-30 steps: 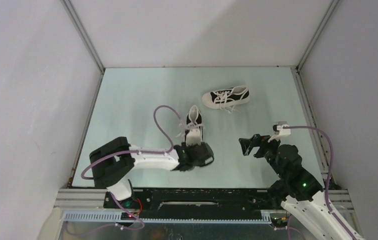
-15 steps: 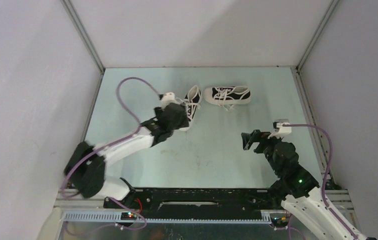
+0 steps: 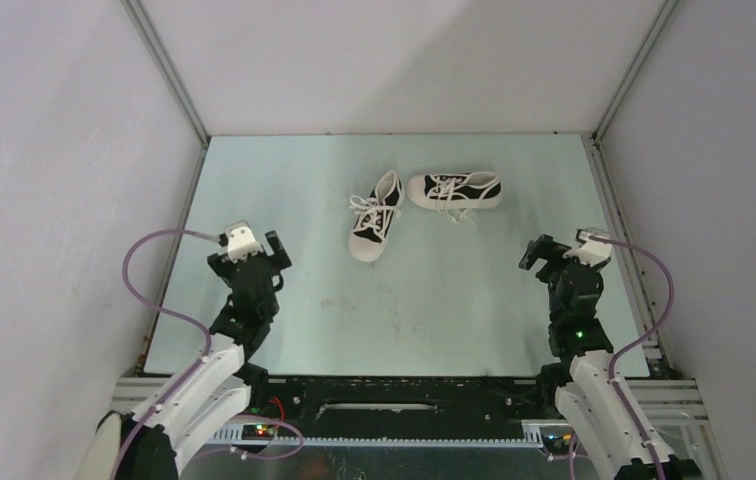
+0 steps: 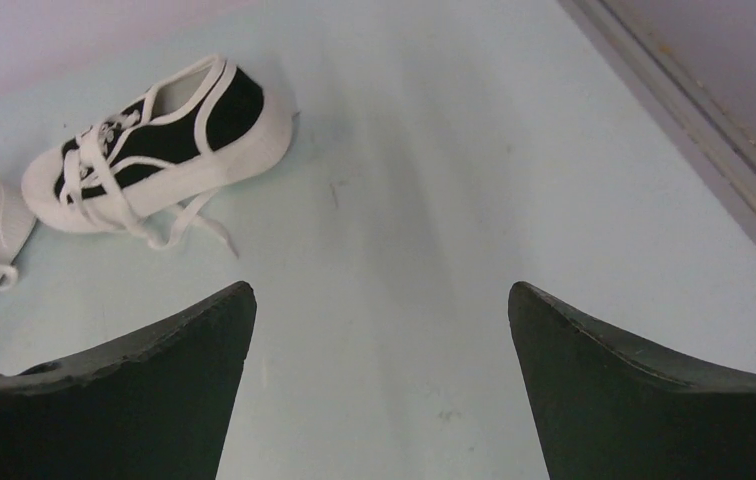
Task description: Tie the shoes
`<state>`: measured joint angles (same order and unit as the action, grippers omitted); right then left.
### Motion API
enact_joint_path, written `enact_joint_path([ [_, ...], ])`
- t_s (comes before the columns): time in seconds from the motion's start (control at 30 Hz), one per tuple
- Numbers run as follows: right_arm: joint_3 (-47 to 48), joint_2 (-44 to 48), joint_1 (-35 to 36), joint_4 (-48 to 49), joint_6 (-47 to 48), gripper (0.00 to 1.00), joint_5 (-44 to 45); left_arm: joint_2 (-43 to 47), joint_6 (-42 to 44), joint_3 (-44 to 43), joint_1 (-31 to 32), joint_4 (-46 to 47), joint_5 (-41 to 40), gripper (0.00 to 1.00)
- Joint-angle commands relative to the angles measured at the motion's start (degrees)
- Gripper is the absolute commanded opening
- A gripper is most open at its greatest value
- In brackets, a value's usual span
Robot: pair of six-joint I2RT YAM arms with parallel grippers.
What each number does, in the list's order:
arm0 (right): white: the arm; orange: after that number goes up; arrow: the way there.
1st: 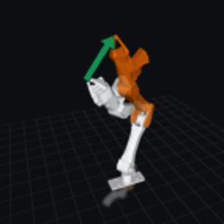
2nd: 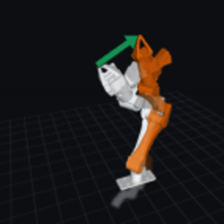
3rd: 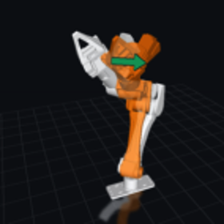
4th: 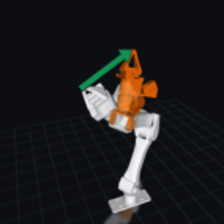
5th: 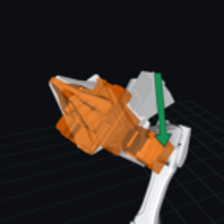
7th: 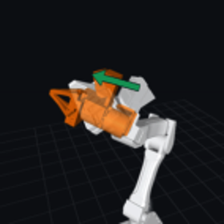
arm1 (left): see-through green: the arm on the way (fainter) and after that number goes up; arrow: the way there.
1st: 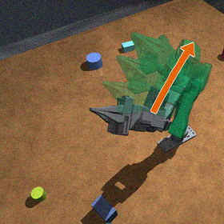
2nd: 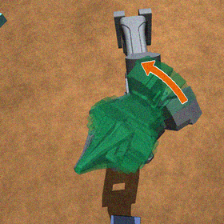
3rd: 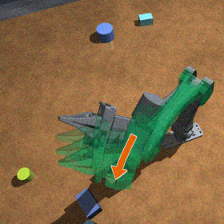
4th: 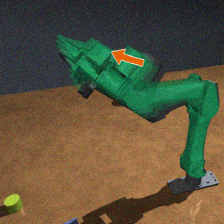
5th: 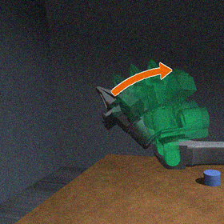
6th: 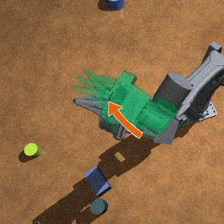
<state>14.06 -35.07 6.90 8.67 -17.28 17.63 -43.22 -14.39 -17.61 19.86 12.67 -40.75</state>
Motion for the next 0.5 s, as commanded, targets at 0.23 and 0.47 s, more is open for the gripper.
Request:
enact_joint_path([
  [0.23, -8.3, -14.3, -3.6, 36.7, 12.8, 0.99, -8.3, -11.1, 14.0, 9.1, -10.1, 33.3, 1.2, 1.00],
  [0.47, -7.3, -32.0, -3.1, 52.2, 16.3, 0.99, -8.9, -19.7, 18.3, 5.0, -14.2, 37.1, 14.6, 0.97],
])
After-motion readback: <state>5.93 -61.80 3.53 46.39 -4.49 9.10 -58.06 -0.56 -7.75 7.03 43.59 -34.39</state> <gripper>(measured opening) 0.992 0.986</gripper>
